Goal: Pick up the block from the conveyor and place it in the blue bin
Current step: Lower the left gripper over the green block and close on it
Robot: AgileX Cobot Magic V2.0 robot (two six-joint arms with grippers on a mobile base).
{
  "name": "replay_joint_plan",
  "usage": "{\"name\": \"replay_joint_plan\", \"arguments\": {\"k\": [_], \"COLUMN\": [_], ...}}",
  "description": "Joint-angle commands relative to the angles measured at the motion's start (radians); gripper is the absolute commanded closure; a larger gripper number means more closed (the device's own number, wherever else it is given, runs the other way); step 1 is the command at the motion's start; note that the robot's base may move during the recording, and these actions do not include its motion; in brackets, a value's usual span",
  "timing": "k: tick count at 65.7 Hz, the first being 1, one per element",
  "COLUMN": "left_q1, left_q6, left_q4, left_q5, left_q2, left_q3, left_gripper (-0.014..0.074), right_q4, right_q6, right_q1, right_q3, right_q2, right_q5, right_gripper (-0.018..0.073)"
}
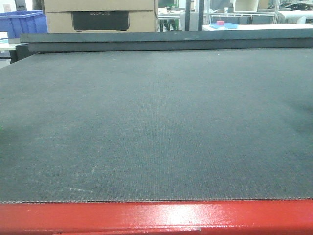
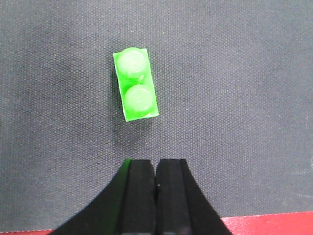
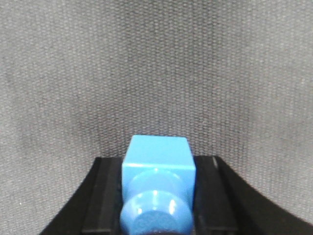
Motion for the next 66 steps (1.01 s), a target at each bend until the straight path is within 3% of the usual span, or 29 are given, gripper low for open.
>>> {"name": "replay_joint_plan", "arguments": {"k": [1,3,18,33,53,66], "left_q1": [0.003,0.003,0.003,0.003,0.003,0.003], "left_q6": [-0.082,-0.106,-0.135,-0.135,-0.135,-0.135], "left_q4": [-0.005,-0.003,0.004,0.008,0.017,0.017], "left_q5": [-0.009,-0.009,0.037,-0.015,-0.054,-0.062], "left_q2": [-0.003,0.0,0.106,0.259,0.452,0.549], "left_q3": [-0.007,-0.007,-0.105,-0.192,-0.194,-0.194], "left_gripper": [0.0707,0.0707,0.0707,0.0689,0.0251,0.0248], "right_q4": [-0.011,-0.011,-0.011,0.028,0.047,0.047], "right_q6": [-0.009,-0.009,-0.009,-0.009,-0.009,-0.009], "right_q1": [-0.005,-0.005,-0.005,-0.005,-0.005,-0.005], "right_q3": [0.003,0.001,-0.083,-0.139,-0.137,-0.137], "right_q2": [-0.001,-0.001,-0.043,-0.119,-0.121,-0.121], "right_q5": [-0.002,0.005,0.116,0.133,0.128,0.128], "right_gripper": [0.067,0.0727,0.0721,0.0721,0.0721,0.0721]}}
